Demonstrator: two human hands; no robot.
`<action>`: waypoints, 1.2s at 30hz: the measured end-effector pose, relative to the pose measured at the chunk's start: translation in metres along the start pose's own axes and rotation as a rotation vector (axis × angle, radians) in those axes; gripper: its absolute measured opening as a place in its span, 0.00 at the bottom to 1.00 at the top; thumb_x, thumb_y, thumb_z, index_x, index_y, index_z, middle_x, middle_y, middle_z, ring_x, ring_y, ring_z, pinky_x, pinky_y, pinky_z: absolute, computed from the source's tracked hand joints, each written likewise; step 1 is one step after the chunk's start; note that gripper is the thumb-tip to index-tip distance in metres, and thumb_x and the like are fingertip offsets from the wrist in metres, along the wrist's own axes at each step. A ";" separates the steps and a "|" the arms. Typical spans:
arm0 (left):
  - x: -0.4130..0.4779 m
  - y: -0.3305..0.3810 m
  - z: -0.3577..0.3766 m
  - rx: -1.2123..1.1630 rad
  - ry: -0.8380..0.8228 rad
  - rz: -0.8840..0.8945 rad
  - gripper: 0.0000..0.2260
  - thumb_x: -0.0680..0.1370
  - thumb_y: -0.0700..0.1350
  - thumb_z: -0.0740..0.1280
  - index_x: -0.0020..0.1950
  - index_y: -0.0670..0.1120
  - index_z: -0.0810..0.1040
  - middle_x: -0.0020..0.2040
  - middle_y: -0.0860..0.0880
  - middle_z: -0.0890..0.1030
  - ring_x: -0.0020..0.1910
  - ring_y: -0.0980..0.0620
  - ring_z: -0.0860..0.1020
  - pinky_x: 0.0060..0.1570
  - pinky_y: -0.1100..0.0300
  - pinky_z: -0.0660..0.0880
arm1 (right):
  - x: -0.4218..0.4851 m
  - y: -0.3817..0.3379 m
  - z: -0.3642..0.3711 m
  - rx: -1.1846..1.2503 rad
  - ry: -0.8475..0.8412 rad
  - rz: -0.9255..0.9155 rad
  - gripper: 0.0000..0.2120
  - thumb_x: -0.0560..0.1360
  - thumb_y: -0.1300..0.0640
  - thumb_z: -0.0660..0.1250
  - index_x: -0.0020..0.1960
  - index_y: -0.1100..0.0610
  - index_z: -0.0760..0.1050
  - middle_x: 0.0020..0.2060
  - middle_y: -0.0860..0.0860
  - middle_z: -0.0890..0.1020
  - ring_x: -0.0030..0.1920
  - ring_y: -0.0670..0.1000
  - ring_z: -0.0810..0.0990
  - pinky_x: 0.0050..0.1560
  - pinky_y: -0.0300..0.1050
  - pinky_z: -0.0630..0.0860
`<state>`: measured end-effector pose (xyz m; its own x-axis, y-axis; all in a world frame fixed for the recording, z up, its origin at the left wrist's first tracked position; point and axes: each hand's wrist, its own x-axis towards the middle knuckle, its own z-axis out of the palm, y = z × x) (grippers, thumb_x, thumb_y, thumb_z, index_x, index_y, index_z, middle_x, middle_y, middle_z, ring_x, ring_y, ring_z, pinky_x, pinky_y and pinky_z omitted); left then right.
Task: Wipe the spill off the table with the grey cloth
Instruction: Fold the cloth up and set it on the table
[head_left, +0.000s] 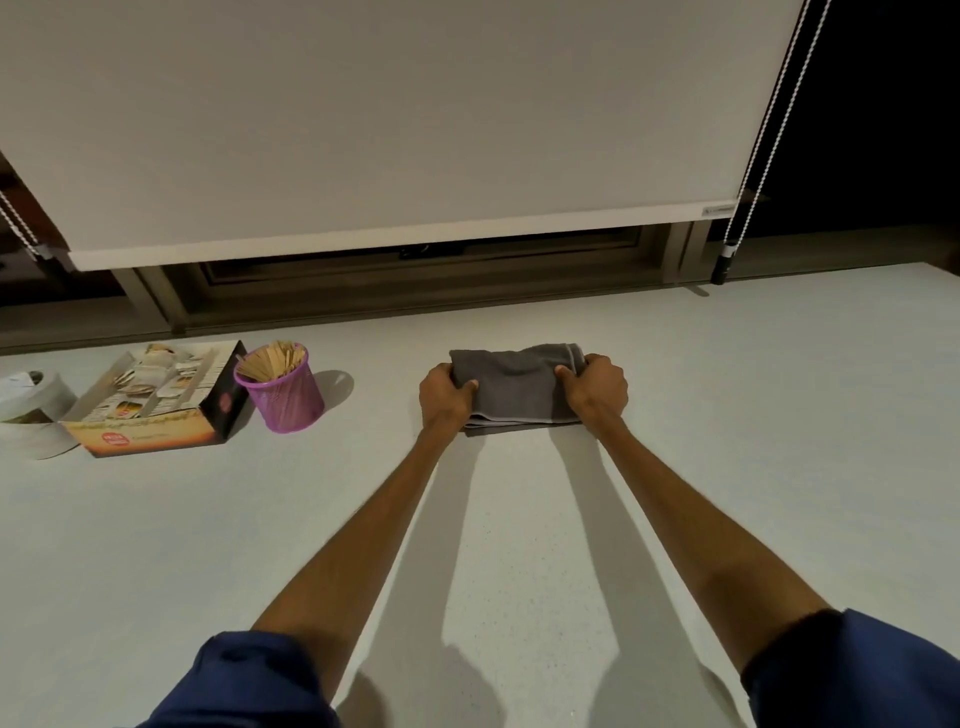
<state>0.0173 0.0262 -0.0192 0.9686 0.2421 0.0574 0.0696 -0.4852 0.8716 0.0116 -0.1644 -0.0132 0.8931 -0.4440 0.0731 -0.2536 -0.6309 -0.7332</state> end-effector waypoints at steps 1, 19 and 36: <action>-0.001 -0.001 0.000 0.061 0.020 0.026 0.18 0.74 0.46 0.70 0.60 0.38 0.76 0.57 0.39 0.81 0.58 0.39 0.77 0.59 0.44 0.76 | 0.001 0.001 0.000 -0.030 0.005 -0.022 0.22 0.76 0.44 0.69 0.58 0.63 0.76 0.53 0.59 0.83 0.53 0.60 0.82 0.53 0.51 0.77; -0.017 0.004 0.001 0.318 0.107 0.087 0.18 0.77 0.46 0.65 0.64 0.42 0.69 0.63 0.39 0.73 0.62 0.40 0.72 0.62 0.47 0.71 | -0.004 -0.004 0.018 -0.300 0.118 -0.382 0.10 0.80 0.58 0.62 0.58 0.60 0.78 0.56 0.57 0.81 0.56 0.57 0.77 0.60 0.51 0.71; -0.025 0.016 -0.023 0.208 0.127 0.175 0.17 0.79 0.50 0.61 0.66 0.45 0.69 0.66 0.43 0.75 0.63 0.42 0.75 0.65 0.47 0.72 | -0.012 -0.018 -0.006 -0.248 0.122 -0.408 0.08 0.80 0.60 0.63 0.50 0.57 0.82 0.46 0.57 0.84 0.47 0.56 0.79 0.59 0.50 0.69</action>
<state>-0.0115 0.0322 0.0044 0.9335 0.2361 0.2698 -0.0358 -0.6876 0.7252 0.0036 -0.1516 0.0031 0.8919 -0.1909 0.4100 0.0139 -0.8946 -0.4467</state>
